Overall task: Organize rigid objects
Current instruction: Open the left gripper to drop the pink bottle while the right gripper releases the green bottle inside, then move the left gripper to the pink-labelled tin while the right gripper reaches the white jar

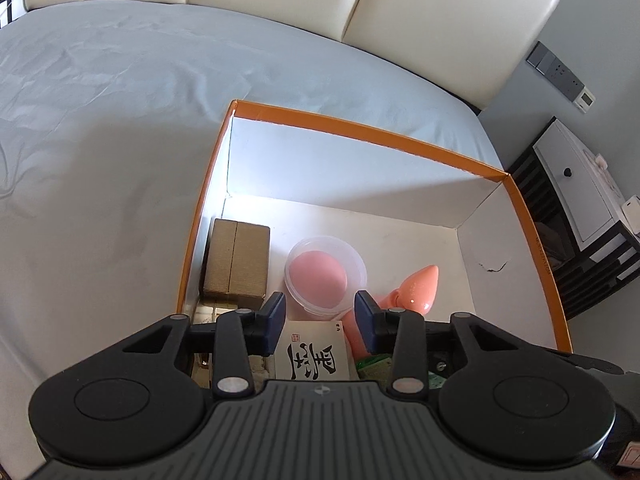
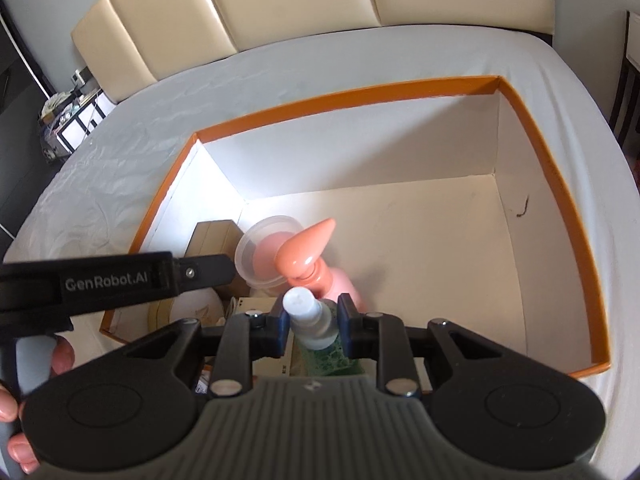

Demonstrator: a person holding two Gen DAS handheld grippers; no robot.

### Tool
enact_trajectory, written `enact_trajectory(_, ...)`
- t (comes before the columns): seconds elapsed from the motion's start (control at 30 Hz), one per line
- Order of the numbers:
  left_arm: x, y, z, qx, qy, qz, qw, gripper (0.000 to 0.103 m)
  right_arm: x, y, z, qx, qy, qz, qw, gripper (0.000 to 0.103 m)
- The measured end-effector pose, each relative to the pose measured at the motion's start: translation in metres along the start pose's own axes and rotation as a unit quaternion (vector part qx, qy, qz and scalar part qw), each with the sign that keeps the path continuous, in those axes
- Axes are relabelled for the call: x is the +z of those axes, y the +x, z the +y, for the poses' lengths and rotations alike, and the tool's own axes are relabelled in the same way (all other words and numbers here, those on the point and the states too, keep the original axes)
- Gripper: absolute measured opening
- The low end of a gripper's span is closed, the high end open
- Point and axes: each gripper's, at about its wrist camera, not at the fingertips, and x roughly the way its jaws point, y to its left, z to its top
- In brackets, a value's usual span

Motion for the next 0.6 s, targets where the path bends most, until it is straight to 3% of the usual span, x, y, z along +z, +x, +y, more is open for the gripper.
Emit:
enact_trajectory(0.17, -0.002, -0.004, -0.001, -0.003, 0.005, -0.003, 1.0000, 0.045, -0.002, -0.002, 0.010, 0.006, -0.019, 0.003, 1.000, 0.035)
enact_trajectory(0.33, -0.002, -0.019, -0.002, -0.012, 0.006, -0.024, 0.9996, 0.045, -0.002, -0.017, 0.015, -0.011, -0.040, -0.025, 0.999, 0.047)
enact_trajectory(0.6, -0.008, -0.060, -0.024, -0.028, 0.032, -0.066, 0.9969, 0.045, -0.013, -0.057, 0.011, 0.000, -0.049, -0.073, 0.996, 0.056)
